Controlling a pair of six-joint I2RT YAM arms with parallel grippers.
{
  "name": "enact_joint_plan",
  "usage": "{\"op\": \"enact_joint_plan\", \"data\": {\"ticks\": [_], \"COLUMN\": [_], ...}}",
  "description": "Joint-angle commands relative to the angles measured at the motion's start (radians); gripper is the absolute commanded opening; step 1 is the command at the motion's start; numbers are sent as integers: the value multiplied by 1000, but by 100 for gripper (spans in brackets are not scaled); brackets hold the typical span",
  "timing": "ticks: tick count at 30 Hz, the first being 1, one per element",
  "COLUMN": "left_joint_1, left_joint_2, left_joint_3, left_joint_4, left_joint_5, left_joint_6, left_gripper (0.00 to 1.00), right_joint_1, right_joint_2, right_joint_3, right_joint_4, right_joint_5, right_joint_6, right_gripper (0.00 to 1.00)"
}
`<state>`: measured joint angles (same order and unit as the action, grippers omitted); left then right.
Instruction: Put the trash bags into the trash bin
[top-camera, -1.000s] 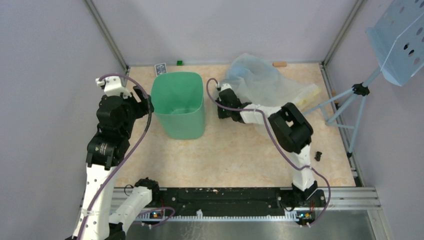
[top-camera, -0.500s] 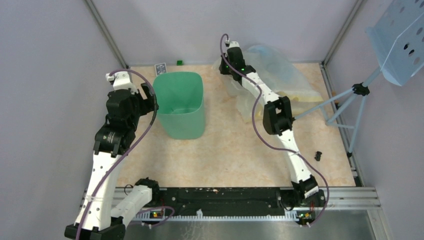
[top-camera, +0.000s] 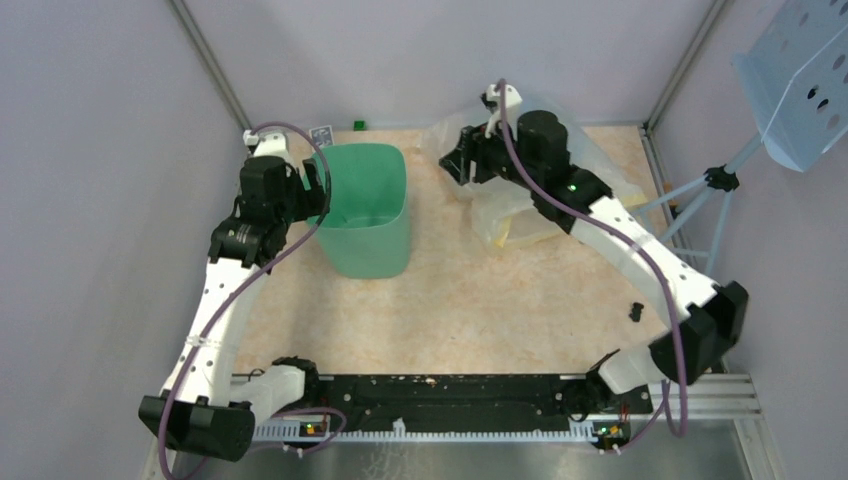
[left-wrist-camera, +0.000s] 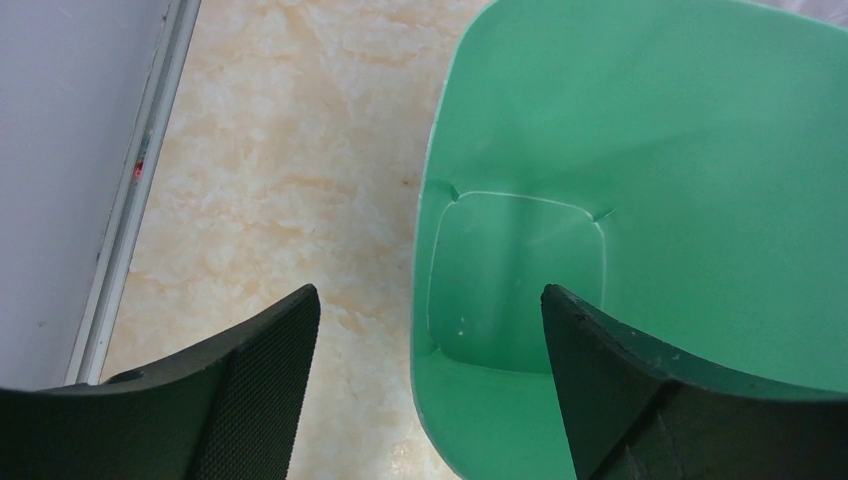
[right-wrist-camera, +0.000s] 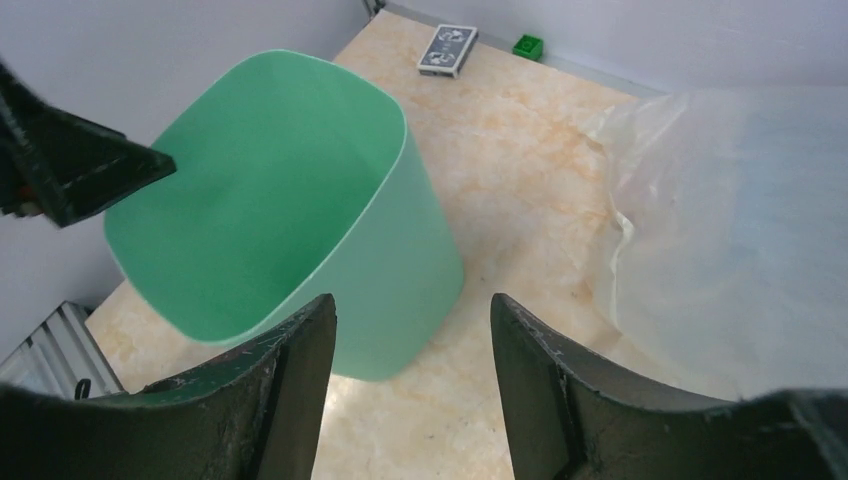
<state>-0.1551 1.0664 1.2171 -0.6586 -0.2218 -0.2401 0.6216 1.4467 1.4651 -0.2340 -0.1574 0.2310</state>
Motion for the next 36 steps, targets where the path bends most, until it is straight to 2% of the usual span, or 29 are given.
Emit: {"op": "enact_joint_plan", "data": {"ticks": [1, 4, 7, 9, 13, 16, 17, 25, 26, 27, 31, 33, 36], "left_joint_1": [23, 37, 48, 54, 69, 77, 80, 100, 100, 101, 101, 100, 94], "left_joint_2": [51, 94, 137, 155, 186, 206, 211, 292, 299, 306, 309, 280, 209], "left_joint_3": [46, 38, 30, 29, 47, 70, 80, 148, 156, 169, 230, 249, 261], "left_joint_4": [39, 64, 93, 117, 145, 159, 159, 181, 185, 183, 126, 106, 110], "left_joint_5": [-1, 20, 36, 34, -1, -30, -36, -6, 3, 4, 39, 92, 210], "left_joint_6": [20, 11, 0, -1, 0, 14, 20, 29, 34, 37, 50, 61, 70], "left_gripper": [82, 75, 65, 51, 19, 2, 0, 0, 1, 10, 59, 72, 84], "right_joint_1": [-5, -6, -5, -6, -5, -5, -5, -6, -5, -5, -5, -6, -16], "right_joint_2": [-185, -328, -441, -522, -692, -771, -786, -882, -893, -901, -908, -868, -761], "right_joint_3": [-183, -286, -388, -471, -661, -750, -768, -866, -889, -903, -933, -943, -932], "right_joint_4": [-13, -60, -107, -114, -95, -85, -91, -138, -129, -120, -111, -121, -124], "right_joint_5": [24, 58, 90, 119, 178, 179, 186, 412, 444, 457, 525, 549, 520], "right_joint_6": [19, 20, 40, 67, 156, 216, 232, 365, 380, 391, 430, 446, 455], "right_gripper": [58, 57, 56, 56, 55, 54, 54, 53, 53, 53, 52, 52, 52]}}
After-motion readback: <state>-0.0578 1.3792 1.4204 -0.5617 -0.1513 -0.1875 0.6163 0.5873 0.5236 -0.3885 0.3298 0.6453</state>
